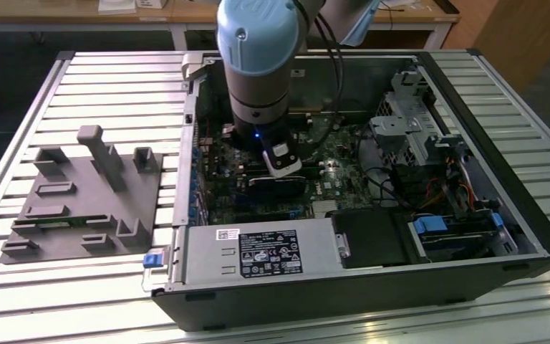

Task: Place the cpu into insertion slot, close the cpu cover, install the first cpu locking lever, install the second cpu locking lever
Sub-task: 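Install the second cpu locking lever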

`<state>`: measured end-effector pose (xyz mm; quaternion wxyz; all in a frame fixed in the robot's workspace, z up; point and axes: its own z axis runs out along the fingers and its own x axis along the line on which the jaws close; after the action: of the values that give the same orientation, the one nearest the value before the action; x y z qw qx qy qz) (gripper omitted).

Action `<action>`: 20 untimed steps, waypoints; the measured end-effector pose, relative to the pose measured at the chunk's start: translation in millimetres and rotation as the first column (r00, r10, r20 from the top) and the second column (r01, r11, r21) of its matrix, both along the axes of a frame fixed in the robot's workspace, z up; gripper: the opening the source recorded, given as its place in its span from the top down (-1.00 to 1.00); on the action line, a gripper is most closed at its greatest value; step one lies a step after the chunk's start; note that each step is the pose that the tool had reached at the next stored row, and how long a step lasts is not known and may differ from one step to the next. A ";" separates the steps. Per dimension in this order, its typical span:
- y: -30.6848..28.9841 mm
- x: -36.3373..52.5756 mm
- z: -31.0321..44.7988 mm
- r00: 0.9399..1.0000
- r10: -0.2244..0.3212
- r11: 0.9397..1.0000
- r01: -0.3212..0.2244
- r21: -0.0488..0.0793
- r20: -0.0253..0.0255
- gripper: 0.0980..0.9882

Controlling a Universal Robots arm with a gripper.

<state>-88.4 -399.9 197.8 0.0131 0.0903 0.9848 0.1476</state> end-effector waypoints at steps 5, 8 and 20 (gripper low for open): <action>0.0 0.2 12.9 1.000 0.000 1.000 0.000 0.000 0.000 0.98; 0.0 0.3 15.1 1.000 0.000 1.000 0.000 -0.001 0.000 0.98; 0.7 8.3 15.4 1.000 -0.001 1.000 0.001 -0.016 0.000 0.98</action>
<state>-80.1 -399.2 213.2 0.0139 0.0907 0.9859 0.1399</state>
